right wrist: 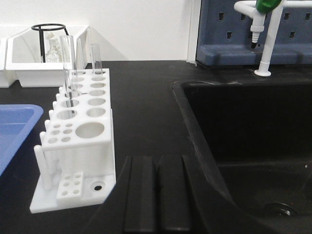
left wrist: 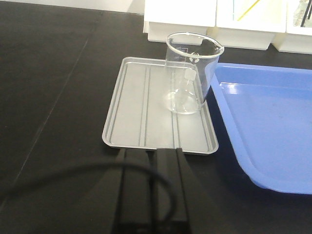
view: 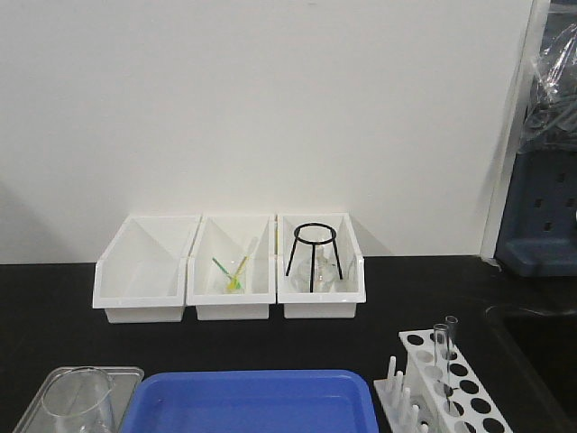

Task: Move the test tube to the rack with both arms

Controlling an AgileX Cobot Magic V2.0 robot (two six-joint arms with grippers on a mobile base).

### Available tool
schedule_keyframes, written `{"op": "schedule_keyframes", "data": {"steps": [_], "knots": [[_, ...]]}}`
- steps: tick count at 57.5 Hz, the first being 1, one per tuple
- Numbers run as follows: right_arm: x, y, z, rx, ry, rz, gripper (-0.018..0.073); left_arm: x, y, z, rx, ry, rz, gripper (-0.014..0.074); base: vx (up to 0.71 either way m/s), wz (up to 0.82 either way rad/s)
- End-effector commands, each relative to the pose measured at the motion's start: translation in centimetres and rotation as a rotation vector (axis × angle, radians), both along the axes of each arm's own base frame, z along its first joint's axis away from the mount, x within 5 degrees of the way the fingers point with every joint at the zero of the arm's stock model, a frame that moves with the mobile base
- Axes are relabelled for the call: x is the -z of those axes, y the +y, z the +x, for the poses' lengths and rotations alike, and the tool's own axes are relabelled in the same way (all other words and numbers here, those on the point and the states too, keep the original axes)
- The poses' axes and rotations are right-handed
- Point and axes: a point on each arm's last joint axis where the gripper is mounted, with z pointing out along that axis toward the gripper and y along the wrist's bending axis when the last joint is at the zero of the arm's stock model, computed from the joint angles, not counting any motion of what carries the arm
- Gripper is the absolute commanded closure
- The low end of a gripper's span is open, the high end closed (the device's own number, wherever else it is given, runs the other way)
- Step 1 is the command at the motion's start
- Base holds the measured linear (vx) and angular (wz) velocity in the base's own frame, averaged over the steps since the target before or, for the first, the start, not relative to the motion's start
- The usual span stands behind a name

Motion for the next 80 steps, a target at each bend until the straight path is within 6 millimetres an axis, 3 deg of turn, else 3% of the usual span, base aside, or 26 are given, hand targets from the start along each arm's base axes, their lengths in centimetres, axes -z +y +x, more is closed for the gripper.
{"op": "schedule_keyframes", "data": {"steps": [1,23,80], "knots": [[-1.1,0.0,0.0,0.002,-0.081,-0.018,0.0570,-1.7,-0.1,0.0,0.005,-0.121,-0.003,0.0582,0.00,0.00],[0.0,-0.1,-0.2,0.028,0.036,0.072,0.0570,-1.7,-0.1,0.0,0.005,-0.121,-0.003,0.0582,0.00,0.00],[0.1,-0.1,-0.2,0.029,0.046,0.065,0.0570,-1.7,-0.1,0.0,0.005,-0.121,-0.003,0.0582,0.00,0.00]]}}
